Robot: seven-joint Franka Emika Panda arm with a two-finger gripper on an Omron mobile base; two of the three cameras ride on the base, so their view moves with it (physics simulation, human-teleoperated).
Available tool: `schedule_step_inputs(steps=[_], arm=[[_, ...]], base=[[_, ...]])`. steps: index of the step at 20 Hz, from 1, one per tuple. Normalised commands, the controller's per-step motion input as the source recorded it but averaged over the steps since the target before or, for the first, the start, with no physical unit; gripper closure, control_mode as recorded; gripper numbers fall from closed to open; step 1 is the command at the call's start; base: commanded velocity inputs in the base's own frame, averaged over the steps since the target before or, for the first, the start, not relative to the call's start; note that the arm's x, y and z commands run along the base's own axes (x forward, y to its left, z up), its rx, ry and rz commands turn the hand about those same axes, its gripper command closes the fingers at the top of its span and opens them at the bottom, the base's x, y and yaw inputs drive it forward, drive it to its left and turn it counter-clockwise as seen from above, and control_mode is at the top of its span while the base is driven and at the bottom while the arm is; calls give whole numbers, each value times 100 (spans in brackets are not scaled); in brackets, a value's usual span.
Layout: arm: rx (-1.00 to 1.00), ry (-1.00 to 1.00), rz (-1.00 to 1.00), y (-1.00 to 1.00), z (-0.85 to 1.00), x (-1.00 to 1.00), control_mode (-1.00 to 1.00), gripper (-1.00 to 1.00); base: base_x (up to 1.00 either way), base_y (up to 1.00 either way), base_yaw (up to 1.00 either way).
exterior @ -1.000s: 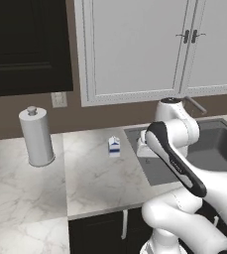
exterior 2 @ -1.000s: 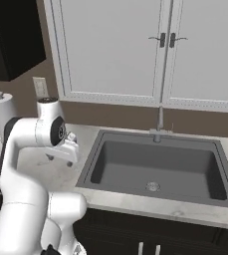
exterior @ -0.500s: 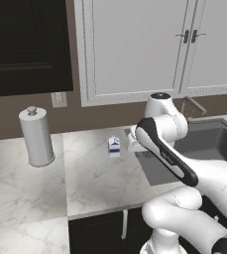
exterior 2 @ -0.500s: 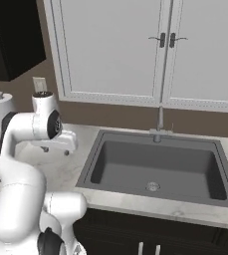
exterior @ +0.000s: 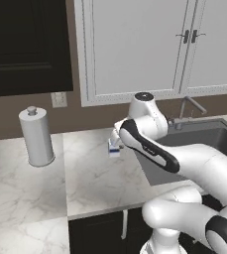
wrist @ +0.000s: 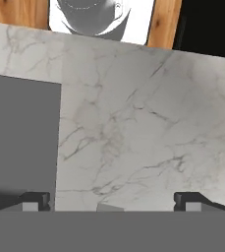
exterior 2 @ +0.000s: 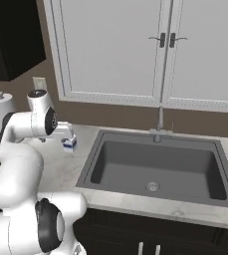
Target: Gather the eggs and milk located in the vicinity of the sink area and place them right next to the bowl.
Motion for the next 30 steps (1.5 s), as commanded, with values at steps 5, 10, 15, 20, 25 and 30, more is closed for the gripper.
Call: schedule_step_inputs(steps=[5, 10, 15, 20, 25, 30], arm=[[-1, 0, 1, 19, 0, 73, -100, -100], [-7, 5, 0, 0, 0, 43, -100, -100], [-4, 2, -1, 2, -2, 20, -100, -100], [0, -3, 0, 1, -16, 21, -100, -100], [0, 0, -1, 0, -25, 18, -100, -100], [0, 0, -5, 0, -12, 21, -100, -100]], base=[[0, 0, 0], [0, 0, 0], [0, 0, 0], [0, 0, 0], [0, 0, 0], [0, 0, 0]])
